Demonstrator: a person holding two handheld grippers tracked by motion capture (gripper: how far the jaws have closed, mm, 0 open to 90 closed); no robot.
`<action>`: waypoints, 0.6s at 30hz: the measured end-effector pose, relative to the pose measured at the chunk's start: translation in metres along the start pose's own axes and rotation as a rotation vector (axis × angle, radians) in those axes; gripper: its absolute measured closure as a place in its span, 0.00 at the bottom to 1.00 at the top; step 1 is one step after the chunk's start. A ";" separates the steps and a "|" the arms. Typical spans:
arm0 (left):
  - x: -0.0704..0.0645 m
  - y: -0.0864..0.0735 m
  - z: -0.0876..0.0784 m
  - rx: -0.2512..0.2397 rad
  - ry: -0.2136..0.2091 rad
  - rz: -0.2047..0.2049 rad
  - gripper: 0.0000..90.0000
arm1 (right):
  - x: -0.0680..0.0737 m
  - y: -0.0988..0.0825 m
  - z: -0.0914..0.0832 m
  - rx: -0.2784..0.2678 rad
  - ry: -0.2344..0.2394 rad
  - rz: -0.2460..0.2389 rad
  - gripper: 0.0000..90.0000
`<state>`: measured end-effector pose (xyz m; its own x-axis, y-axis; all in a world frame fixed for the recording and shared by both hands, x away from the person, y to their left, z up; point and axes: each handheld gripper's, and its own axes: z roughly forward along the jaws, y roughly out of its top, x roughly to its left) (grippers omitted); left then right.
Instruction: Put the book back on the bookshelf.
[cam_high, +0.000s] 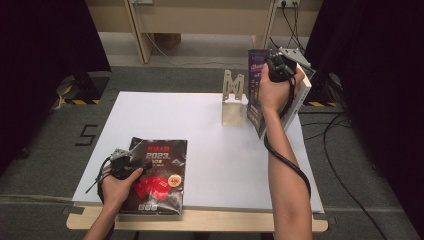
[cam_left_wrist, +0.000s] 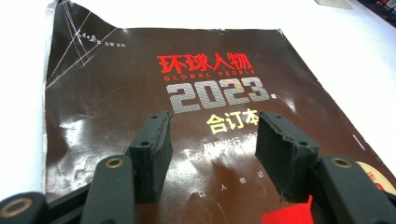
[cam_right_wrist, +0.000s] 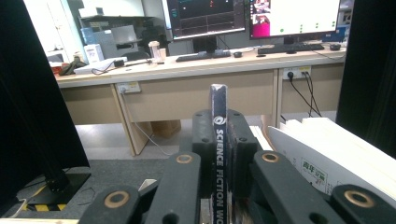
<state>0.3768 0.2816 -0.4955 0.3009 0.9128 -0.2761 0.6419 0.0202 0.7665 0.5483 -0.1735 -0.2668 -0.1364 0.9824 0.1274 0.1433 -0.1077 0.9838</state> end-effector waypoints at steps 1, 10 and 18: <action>0.000 0.000 0.000 0.000 0.001 0.000 0.50 | 0.000 0.000 0.001 0.001 -0.004 -0.007 0.94; 0.000 -0.001 0.001 0.001 -0.005 -0.003 0.49 | 0.005 -0.007 0.006 0.018 -0.019 -0.048 0.94; 0.001 -0.001 0.000 -0.001 -0.002 -0.003 0.49 | 0.011 -0.015 0.004 0.027 -0.031 -0.100 0.94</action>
<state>0.3759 0.2824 -0.4967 0.3001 0.9121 -0.2792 0.6419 0.0234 0.7664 0.5487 -0.1603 -0.2810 -0.1206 0.9924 0.0239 0.1571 -0.0046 0.9876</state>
